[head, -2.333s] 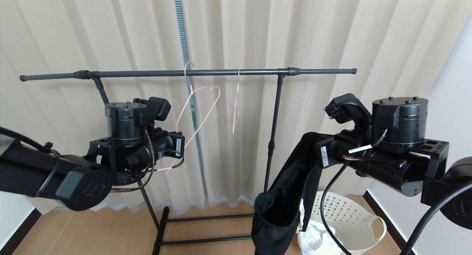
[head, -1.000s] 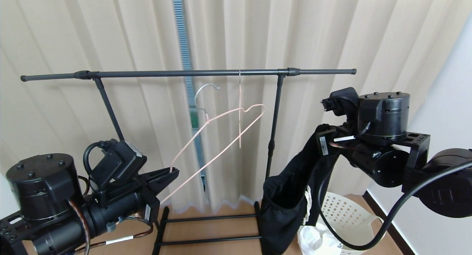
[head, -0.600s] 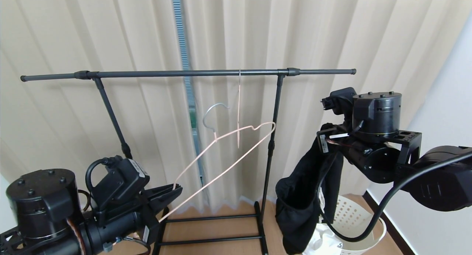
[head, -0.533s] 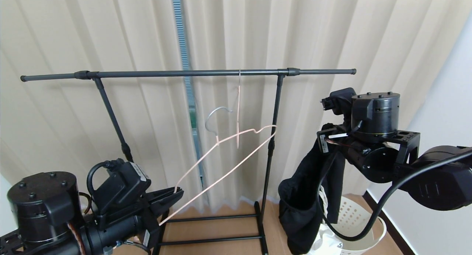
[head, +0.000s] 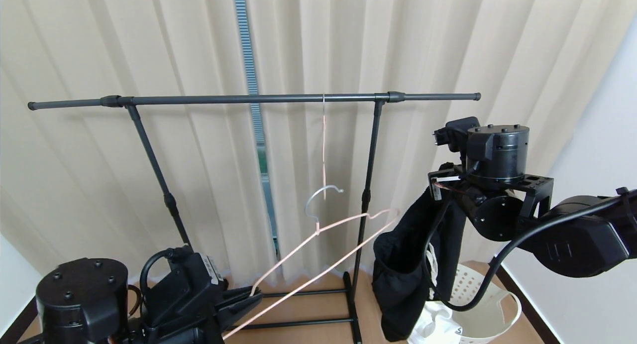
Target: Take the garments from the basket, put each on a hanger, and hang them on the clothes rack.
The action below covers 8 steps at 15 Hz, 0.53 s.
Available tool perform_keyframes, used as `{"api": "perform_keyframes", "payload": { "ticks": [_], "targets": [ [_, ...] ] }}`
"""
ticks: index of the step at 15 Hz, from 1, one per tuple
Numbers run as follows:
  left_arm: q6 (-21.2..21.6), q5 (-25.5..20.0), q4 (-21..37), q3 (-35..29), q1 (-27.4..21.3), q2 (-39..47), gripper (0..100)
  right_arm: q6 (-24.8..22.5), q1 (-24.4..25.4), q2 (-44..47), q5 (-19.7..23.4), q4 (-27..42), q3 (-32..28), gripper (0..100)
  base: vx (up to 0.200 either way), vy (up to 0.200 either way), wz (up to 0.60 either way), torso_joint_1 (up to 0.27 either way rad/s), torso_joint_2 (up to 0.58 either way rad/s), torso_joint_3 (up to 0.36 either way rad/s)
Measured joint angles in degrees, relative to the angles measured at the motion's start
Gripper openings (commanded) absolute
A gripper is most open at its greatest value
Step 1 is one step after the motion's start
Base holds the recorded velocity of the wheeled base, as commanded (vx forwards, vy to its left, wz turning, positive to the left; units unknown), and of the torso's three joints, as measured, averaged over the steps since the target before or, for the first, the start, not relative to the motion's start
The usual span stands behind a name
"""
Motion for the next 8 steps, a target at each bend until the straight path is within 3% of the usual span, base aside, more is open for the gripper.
{"api": "perform_keyframes", "payload": {
  "ticks": [8],
  "targets": [
    [-0.2,0.1,0.0,0.5,-3.3,1.0,0,0.0,-2.7,3.7,-0.6,-1.7,-2.5,0,0.0,0.0,0.0,0.0,0.0,0.0]
  ]
}}
